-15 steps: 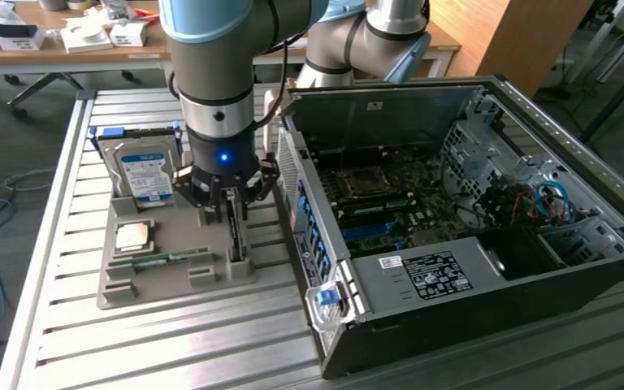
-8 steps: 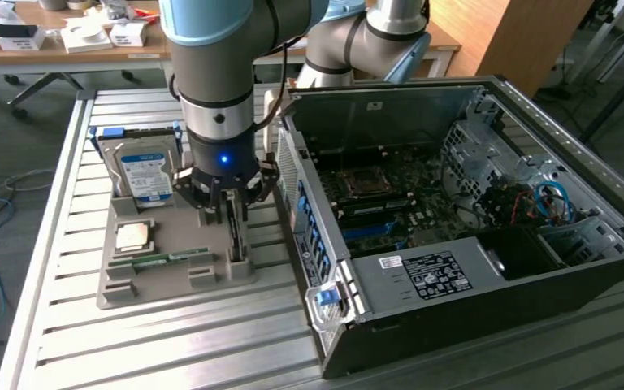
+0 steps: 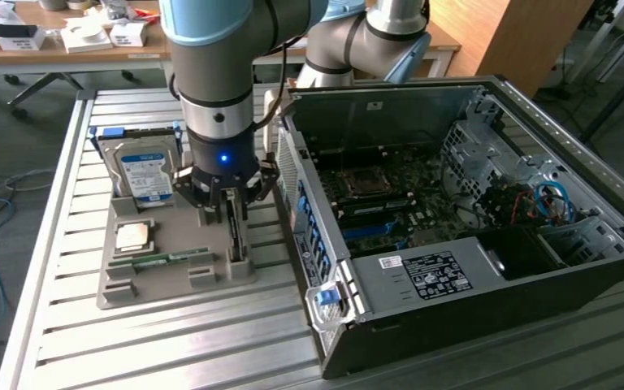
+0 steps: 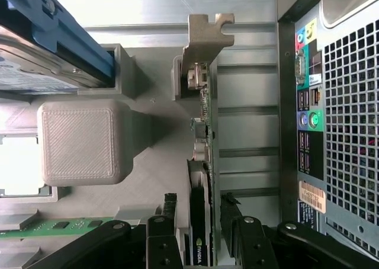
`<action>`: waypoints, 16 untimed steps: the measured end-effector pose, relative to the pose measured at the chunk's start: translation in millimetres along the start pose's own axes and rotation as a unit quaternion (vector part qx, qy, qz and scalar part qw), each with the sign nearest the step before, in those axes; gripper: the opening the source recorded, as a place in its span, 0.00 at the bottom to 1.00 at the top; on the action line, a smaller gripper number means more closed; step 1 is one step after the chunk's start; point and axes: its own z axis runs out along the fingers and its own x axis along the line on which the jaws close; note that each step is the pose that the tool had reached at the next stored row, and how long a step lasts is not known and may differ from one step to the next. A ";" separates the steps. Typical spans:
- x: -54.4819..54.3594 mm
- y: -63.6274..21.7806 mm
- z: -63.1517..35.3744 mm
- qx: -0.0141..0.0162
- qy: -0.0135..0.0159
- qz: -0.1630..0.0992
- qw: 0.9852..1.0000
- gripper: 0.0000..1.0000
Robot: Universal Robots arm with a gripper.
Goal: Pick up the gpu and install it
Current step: 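Pick up the gpu and move the gpu toward the slot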
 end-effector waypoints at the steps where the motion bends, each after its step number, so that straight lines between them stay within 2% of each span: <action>1: 0.1 0.0 0.0 0.000 0.000 0.000 1.000 0.43; 16: 1.0 0.3 2.0 0.000 0.000 0.000 1.000 0.43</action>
